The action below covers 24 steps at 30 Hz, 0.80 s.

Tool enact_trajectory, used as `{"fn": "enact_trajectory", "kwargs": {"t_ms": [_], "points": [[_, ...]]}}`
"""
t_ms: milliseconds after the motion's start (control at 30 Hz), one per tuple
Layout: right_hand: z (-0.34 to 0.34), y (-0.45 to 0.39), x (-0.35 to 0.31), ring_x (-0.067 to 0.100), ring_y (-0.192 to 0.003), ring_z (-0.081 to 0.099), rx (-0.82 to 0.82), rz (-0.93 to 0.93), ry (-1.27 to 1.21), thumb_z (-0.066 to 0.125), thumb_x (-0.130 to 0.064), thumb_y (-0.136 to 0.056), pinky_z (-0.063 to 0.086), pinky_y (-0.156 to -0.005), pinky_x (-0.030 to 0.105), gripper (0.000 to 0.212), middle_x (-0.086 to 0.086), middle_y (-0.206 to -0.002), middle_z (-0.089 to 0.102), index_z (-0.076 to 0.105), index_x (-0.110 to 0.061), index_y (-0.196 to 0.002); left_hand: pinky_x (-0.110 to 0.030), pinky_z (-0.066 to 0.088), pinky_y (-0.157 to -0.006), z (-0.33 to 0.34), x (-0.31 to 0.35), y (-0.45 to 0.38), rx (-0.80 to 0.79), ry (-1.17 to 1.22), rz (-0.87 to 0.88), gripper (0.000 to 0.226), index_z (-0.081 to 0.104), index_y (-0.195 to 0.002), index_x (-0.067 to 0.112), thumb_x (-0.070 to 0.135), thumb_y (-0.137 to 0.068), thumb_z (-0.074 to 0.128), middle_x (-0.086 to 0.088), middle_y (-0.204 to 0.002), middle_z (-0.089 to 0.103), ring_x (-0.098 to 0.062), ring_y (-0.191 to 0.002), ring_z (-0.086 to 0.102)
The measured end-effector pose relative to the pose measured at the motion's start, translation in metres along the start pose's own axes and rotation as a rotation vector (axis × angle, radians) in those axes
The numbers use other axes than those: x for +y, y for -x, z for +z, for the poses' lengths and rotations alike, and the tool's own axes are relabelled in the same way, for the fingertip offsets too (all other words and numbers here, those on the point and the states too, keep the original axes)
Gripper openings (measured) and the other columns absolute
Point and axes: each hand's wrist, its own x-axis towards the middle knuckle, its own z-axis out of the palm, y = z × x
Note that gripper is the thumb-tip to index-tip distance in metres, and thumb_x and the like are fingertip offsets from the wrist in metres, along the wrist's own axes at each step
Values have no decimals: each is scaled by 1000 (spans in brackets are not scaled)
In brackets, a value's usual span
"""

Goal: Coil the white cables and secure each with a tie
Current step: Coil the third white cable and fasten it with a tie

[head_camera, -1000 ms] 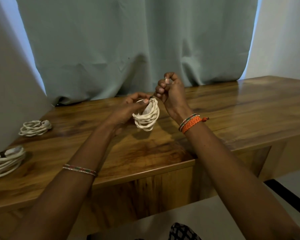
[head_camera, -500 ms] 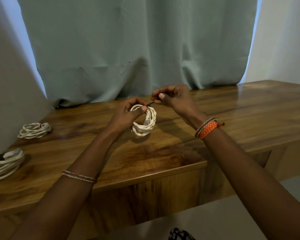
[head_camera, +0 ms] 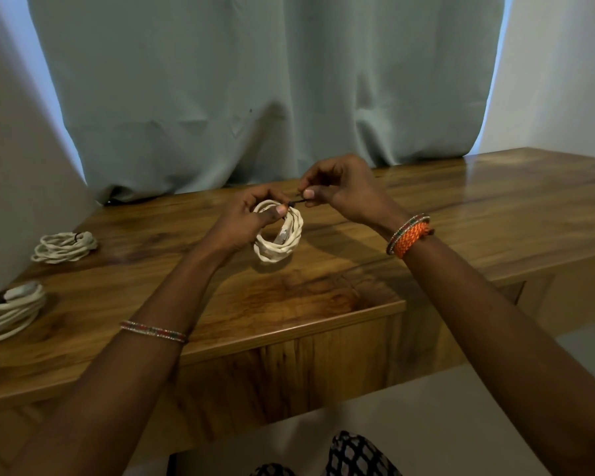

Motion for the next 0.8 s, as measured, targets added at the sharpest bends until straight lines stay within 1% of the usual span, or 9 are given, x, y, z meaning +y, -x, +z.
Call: {"fn": "enact_trajectory", "kwargs": {"t_ms": [133, 233, 367, 500, 567, 600, 667, 733, 800], "points": [[-2, 0, -4, 6, -80, 66, -5, -82, 183, 71, -5, -79, 54, -74, 17, 12, -1, -85, 70, 73, -10, -90, -13, 48, -76, -1, 1, -1, -11, -10, 12, 16, 62, -87, 16, 1, -87, 59, 2, -87, 64, 3, -77, 61], [0, -1, -4, 8, -85, 57, 5, -118, 287, 74, -6, -76, 49, -76, 17, 12, -7, -86, 62, 74, -14, -85, -12, 49, -75, 0, -1, -1, -16, -17, 18, 10, 62, -93, 7, -1, -87, 59, 0, -87, 65, 3, -77, 61], [0, -1, -5, 7, -85, 54, 7, -145, 343, 73, -6, -77, 42, -72, 10, 11, -5, -89, 62, 73, -12, -86, -17, 49, -78, 1, -2, -1, -16, -28, 12, 12, 61, -97, 2, 0, -86, 59, -2, -88, 64, 0, -78, 61], [1, 0, -4, 9, -84, 55, -9, -181, 375, 73, -6, -77, 45, -72, 15, 10, -1, -89, 63, 74, -10, -86, -16, 48, -77, 1, -1, -1, -16, -32, 13, 12, 60, -98, 2, 0, -87, 59, -1, -88, 64, 2, -76, 61], [2, 1, -2, 9, -83, 56, 13, -175, 350, 72, -4, -77, 47, -71, 13, 11, 0, -90, 62, 73, -10, -87, -15, 48, -77, 1, -1, -1, -12, -30, 12, 11, 60, -97, 3, 0, -87, 58, -1, -87, 64, 3, -76, 61], [3, 1, -1, 11, -82, 57, 31, -165, 315, 72, -3, -78, 51, -70, 14, 11, 0, -89, 62, 73, -9, -87, -14, 48, -76, 1, 0, 0, -15, -34, 16, 11, 61, -97, 3, -1, -87, 58, -1, -87, 64, 3, -75, 61], [3, 1, 1, 15, -82, 60, 53, -160, 267, 71, 0, -78, 57, -68, 24, 11, 2, -88, 61, 73, -8, -86, -11, 48, -73, 3, 1, 0, -22, -44, 26, 13, 61, -99, 2, -2, -87, 58, -2, -86, 63, 5, -74, 60], [4, 0, 2, 17, -83, 61, 55, -172, 285, 72, 0, -77, 58, -68, 33, 11, 1, -87, 61, 73, -7, -86, -8, 47, -70, 4, 2, 1, -18, -39, 22, 14, 60, -101, 0, -2, -87, 57, -3, -87, 63, 6, -73, 61], [4, 0, 2, 17, -82, 62, 47, -175, 299, 72, -1, -77, 58, -69, 36, 11, -1, -87, 61, 73, -8, -85, -9, 48, -71, 3, 2, 1, -16, -32, 13, 13, 60, -101, 0, -1, -88, 57, -3, -88, 63, 5, -74, 61]]}}
